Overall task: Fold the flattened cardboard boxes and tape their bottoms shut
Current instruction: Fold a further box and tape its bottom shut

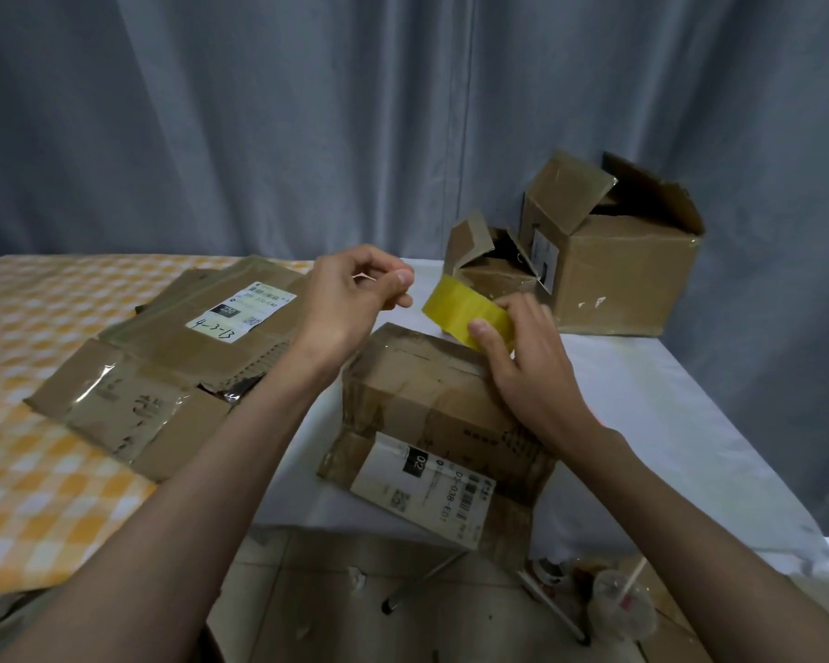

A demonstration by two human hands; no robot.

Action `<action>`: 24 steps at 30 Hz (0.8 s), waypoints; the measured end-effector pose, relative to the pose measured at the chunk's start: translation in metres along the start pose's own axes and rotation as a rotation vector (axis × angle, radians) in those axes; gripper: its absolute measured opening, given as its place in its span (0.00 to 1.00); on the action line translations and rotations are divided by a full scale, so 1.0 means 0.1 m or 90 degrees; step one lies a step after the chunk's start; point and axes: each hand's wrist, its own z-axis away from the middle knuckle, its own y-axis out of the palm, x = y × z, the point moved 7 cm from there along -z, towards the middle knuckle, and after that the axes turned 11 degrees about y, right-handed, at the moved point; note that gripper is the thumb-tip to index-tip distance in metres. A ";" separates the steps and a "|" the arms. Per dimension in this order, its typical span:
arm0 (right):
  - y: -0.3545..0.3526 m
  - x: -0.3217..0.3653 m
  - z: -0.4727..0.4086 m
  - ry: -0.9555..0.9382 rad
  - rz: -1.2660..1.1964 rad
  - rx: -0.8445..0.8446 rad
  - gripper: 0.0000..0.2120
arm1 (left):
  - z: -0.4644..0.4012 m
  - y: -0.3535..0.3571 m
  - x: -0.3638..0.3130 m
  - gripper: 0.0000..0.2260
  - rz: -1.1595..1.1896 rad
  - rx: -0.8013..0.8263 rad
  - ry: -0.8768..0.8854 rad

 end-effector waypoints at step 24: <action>-0.03 -0.01 0.09 0.062 -0.192 0.066 0.13 | 0.09 -0.25 0.48 0.05 0.126 -0.010 -0.264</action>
